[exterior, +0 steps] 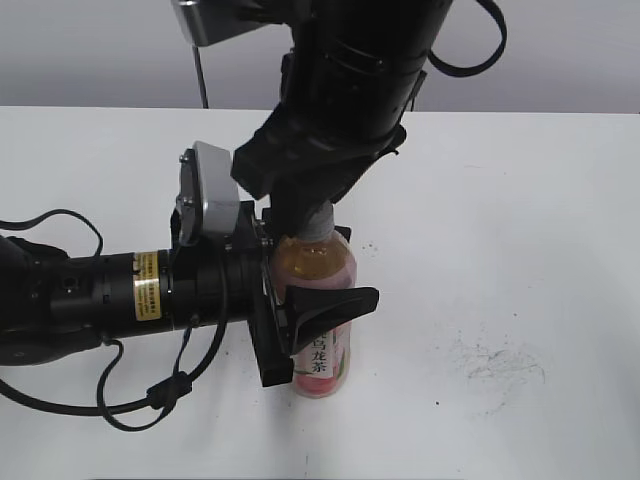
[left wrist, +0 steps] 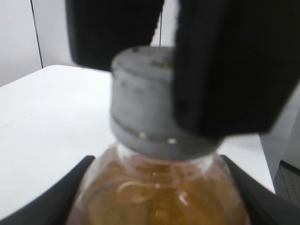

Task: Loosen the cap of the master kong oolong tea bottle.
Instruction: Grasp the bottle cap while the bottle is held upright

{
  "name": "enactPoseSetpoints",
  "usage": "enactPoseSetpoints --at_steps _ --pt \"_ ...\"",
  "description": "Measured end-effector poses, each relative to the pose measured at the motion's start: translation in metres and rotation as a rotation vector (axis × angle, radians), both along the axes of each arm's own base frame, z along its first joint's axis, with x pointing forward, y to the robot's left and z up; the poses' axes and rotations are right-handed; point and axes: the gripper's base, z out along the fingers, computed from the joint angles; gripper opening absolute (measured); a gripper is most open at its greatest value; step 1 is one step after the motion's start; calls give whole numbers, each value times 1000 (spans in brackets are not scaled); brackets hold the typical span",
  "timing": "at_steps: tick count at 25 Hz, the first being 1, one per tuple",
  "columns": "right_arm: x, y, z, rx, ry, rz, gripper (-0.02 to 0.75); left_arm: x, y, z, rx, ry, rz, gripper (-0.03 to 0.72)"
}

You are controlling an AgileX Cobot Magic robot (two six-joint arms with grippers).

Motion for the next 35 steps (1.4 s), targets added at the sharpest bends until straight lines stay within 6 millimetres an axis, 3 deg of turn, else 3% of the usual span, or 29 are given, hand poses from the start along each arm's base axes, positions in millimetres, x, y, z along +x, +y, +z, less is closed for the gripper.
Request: enactPoseSetpoints --at_steps 8,13,18,25,35 --pt "0 0 -1 -3 -5 25 382 0 0 0 0 0 0 446" --pt "0 0 -1 -7 -20 80 269 0 0 0 0 0 0 446" --pt "0 0 -1 -20 -55 205 269 0 0 0 0 0 2 446" --pt "0 1 -1 -60 -175 616 269 0 0 0 -1 1 4 446" --pt "-5 4 -1 -150 -400 1383 269 0 0 0 -1 1 4 446"
